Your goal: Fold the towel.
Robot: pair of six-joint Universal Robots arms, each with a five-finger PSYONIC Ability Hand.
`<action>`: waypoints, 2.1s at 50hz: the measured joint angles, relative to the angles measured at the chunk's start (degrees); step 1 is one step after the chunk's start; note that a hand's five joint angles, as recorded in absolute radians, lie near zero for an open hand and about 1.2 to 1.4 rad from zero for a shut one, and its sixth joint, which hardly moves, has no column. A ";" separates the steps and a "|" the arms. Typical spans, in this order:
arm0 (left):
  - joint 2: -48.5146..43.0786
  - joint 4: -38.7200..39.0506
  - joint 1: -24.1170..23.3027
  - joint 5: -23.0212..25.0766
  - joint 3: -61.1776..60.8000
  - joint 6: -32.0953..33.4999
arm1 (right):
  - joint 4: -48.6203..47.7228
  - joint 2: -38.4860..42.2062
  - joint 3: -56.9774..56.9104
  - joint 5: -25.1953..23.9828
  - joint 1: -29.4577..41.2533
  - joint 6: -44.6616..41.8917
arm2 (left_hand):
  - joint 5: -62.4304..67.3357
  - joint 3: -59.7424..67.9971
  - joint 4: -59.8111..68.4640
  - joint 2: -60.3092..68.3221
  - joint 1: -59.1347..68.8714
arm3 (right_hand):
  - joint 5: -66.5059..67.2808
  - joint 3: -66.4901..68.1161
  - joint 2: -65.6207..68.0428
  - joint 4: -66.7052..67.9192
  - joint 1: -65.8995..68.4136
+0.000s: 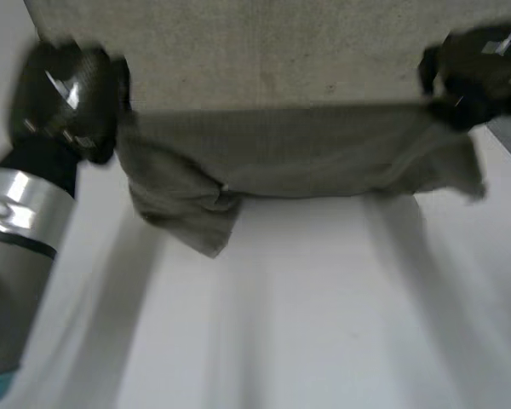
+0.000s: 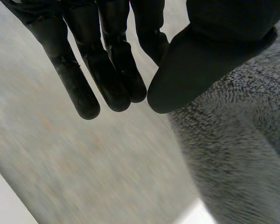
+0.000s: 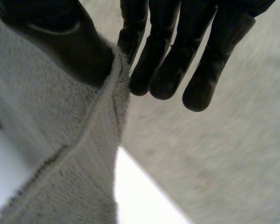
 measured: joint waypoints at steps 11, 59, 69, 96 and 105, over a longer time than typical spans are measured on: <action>-3.20 -14.76 0.76 0.03 10.34 -0.36 | 20.24 3.46 -11.26 2.15 -0.70 -22.37 | 0.01 0.00 0.00 0.00 0.00 | 0.37 0.00 0.00 0.00 0.00; -27.50 19.89 3.46 -4.45 -1.09 2.59 | -9.23 23.69 1.63 0.72 6.95 -19.13 | 0.02 0.02 0.01 0.02 0.16 | 1.50 0.25 0.00 0.22 0.00; -32.48 19.52 3.58 -4.45 -5.26 2.73 | -11.58 30.40 8.36 1.55 6.68 -18.26 | 0.03 0.02 0.01 0.02 0.16 | -13.06 -13.03 -12.91 -12.89 -13.25; -30.02 16.11 3.55 -4.46 -6.49 2.41 | -16.12 30.03 13.26 9.01 3.29 4.69 | 0.00 0.02 0.01 0.02 0.16 | -33.24 -33.87 -32.76 -33.68 -33.58; -29.80 16.14 3.64 -4.47 -6.55 2.44 | -15.74 30.22 13.34 5.59 2.50 12.53 | 0.00 0.02 0.01 0.02 0.16 | -7.62 -7.82 -6.85 -7.86 -7.50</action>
